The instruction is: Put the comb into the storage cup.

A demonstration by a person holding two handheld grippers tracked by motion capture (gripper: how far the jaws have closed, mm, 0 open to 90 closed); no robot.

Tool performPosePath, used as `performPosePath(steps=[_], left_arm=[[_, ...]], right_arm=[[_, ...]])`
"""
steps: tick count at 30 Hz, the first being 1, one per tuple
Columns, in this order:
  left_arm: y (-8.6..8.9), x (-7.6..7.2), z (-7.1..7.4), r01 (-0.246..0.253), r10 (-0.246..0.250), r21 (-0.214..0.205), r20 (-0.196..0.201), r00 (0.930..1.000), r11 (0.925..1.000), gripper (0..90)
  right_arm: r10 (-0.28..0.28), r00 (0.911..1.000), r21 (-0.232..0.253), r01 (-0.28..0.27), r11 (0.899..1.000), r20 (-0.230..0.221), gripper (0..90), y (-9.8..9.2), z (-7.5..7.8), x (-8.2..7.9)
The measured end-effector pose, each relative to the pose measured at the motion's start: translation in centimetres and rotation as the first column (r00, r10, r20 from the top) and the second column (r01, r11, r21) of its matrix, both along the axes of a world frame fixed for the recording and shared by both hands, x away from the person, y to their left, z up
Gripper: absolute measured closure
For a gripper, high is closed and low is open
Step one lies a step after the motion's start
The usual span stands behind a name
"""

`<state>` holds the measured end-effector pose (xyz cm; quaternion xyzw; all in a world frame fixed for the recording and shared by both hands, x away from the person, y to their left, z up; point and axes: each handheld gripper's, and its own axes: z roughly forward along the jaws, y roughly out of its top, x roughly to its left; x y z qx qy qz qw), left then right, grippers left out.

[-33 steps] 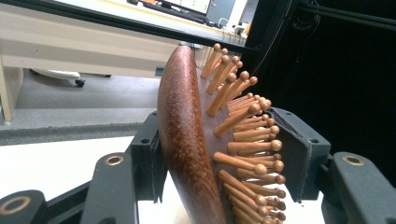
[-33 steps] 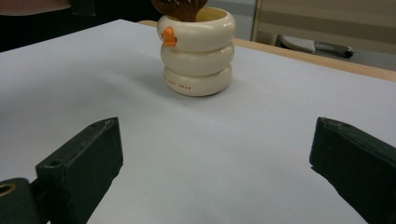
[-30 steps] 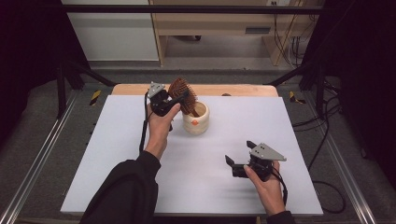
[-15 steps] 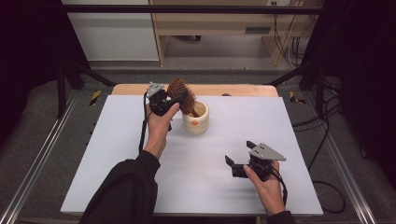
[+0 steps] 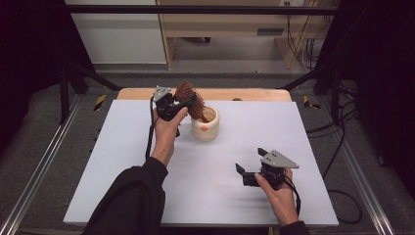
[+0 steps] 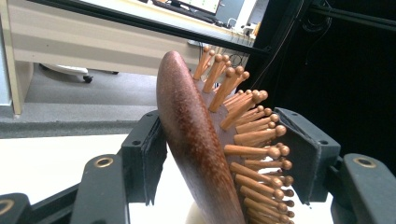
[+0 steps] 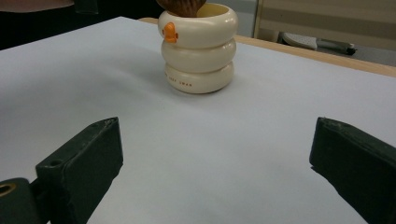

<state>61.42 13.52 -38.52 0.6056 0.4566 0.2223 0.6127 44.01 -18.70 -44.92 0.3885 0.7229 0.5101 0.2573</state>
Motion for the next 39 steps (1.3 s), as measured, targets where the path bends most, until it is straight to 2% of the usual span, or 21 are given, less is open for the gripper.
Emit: performPosePath(steps=[13,26,39], left_arm=[[-0.09,0.00,-0.04,0.005,-0.005,0.000,0.006,1.0000,1.0000,27.3],[-0.21,-0.13,0.07,-0.008,0.008,0.015,0.012,0.9999,0.9999,11.3],[-0.21,-0.40,0.35,-0.014,0.013,0.027,0.028,0.9995,0.9996,9.3]], right_arm=[[0.000,1.0000,0.001,0.000,1.000,-0.003,3.2,0.08,-0.05,0.00],[0.002,1.0000,0.000,-0.002,1.000,-0.002,3.2,0.12,-0.05,-0.01],[0.002,1.0000,-0.003,-0.002,1.000,-0.002,3.2,0.14,-0.05,-0.02]])
